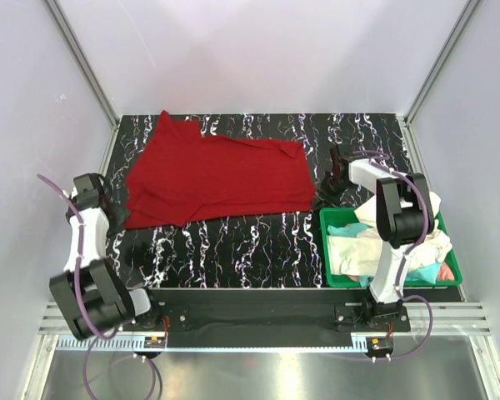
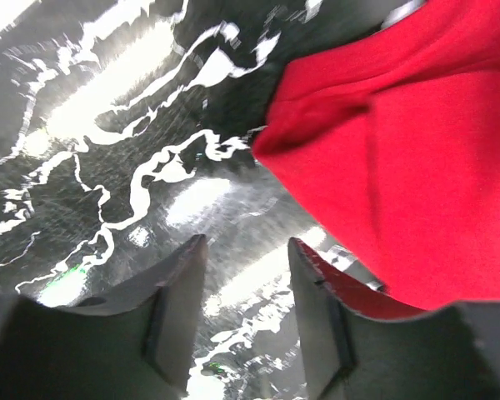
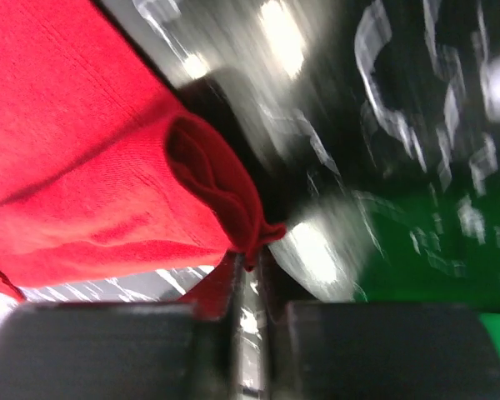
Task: Fold and stack the t-shirts
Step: Fold the tshirt
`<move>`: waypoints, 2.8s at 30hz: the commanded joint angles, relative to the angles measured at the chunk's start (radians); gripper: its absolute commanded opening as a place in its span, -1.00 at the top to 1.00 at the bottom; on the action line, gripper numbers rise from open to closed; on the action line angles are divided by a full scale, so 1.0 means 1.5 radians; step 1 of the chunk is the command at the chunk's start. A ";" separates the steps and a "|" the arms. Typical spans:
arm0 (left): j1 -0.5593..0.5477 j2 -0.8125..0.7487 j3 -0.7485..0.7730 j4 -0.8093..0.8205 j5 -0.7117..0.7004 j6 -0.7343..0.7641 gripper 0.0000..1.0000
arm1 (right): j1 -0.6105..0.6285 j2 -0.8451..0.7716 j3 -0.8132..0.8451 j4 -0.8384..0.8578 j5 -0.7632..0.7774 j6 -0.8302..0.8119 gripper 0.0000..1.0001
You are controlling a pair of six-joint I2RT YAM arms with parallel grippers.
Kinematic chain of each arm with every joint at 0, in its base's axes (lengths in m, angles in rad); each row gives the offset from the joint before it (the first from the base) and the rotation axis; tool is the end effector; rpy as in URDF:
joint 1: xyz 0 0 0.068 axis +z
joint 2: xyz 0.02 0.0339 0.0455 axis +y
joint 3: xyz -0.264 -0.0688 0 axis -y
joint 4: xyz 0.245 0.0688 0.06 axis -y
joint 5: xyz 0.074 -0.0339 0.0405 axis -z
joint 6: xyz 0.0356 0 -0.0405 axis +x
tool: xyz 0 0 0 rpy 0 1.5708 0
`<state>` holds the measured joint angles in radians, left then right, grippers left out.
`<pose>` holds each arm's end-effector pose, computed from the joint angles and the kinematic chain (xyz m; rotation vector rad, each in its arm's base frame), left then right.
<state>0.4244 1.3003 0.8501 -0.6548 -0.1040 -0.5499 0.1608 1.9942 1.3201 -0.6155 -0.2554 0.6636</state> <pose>0.2220 0.1044 0.2176 -1.2784 2.3429 0.0989 0.3810 0.0709 0.1440 0.6803 2.8637 0.5131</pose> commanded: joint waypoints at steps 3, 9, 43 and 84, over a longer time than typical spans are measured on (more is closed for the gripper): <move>-0.049 -0.083 -0.016 -0.003 0.091 0.010 -0.01 | 0.018 -0.084 -0.064 -0.027 0.037 -0.047 0.30; -0.250 -0.068 0.001 0.037 0.185 0.025 0.04 | 0.038 -0.165 -0.049 -0.055 0.086 -0.140 0.07; -0.445 0.240 0.151 -0.039 -0.046 0.186 0.13 | 0.105 -0.075 0.087 -0.037 0.012 -0.190 0.08; -0.456 0.224 0.167 -0.030 -0.089 0.197 1.00 | 0.098 -0.039 0.106 -0.040 0.012 -0.160 0.15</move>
<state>-0.2554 1.6730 1.0340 -0.7086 -0.1993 -0.2592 0.3172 1.9182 1.4307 -0.6819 -0.2287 0.4007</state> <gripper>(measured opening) 0.015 0.432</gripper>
